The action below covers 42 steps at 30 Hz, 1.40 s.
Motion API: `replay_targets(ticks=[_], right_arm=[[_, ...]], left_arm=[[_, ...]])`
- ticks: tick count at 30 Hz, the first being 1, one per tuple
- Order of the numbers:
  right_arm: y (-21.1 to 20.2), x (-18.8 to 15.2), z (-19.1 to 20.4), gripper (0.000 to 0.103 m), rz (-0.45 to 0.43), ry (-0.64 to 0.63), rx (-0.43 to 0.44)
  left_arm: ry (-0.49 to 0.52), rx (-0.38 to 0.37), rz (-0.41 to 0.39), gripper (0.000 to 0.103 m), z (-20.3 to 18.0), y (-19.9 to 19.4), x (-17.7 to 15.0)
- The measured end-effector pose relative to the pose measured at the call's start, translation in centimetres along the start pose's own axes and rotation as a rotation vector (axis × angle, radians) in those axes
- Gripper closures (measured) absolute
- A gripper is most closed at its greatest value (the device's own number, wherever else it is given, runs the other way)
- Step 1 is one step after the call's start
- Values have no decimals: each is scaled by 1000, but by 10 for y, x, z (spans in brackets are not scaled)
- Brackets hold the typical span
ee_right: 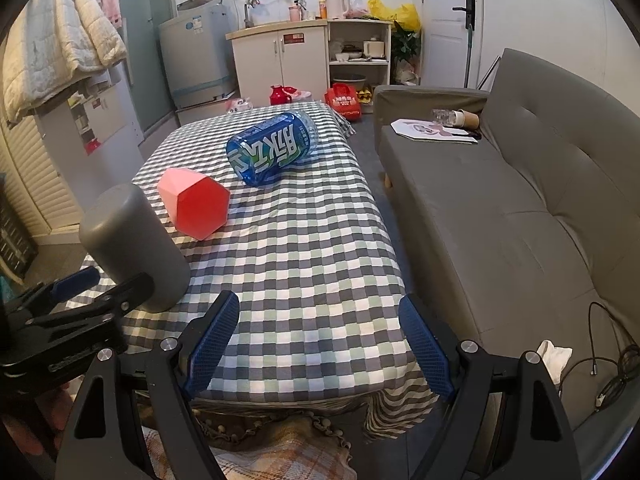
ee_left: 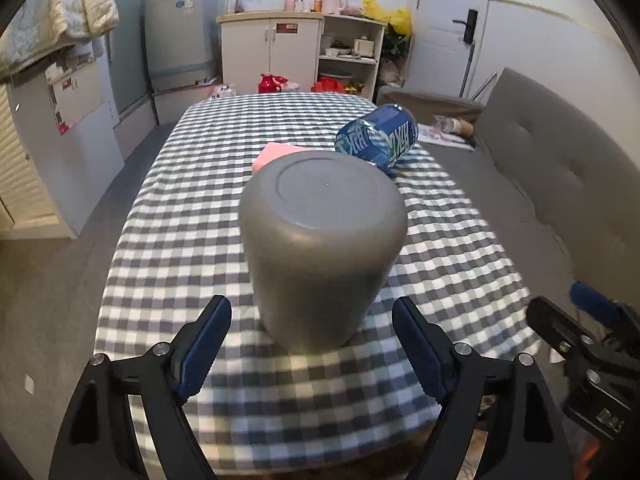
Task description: Flip cup upside down
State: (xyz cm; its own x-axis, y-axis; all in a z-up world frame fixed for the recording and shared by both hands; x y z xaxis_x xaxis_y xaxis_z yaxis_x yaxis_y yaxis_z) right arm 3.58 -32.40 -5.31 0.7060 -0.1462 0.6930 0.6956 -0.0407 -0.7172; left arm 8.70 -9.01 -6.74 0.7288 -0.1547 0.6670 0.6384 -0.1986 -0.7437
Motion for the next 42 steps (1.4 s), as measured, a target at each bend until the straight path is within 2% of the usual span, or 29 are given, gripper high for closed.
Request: replay_targets(ticks=[4,5,6,28,32,35,42], right_arm=[[2,0,1,21,4,-6,-1],[2,0,1,21,4,-5,-1],[3,0,1,21,7,-5,-2],[34,19,20,21,21,-41,-1],[36,20,20,21,20,-41,7],[35,21,18,21,23,-34,19],[21,14,14,21,32,-27,15]], left_arm=[[10,1,2,20,-3,11,2],[6,-3,3,28,-3,12,2],[5,-5,6,31,-3,14,2],[66,-21,-62,31,0,42,26],[62,-44,-69,29,3,41,25],[45,-92,-31,19,8,41,20],[33,-104,28,19,13,27,7]])
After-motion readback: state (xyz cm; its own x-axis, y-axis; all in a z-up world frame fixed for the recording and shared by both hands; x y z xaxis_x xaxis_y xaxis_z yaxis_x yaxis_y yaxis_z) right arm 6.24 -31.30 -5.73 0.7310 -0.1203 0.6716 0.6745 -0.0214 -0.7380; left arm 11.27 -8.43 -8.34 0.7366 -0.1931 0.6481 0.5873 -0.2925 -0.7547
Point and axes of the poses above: each gripper's, at about its wrist camera, not at the fingertips, and y roughly the way its jaws point, z to its left, x to its top, the point moved 1 cm from there along y, roughly the way its jaws point, and after that the axes turned 1 degree about y, right-handed, at the moved point
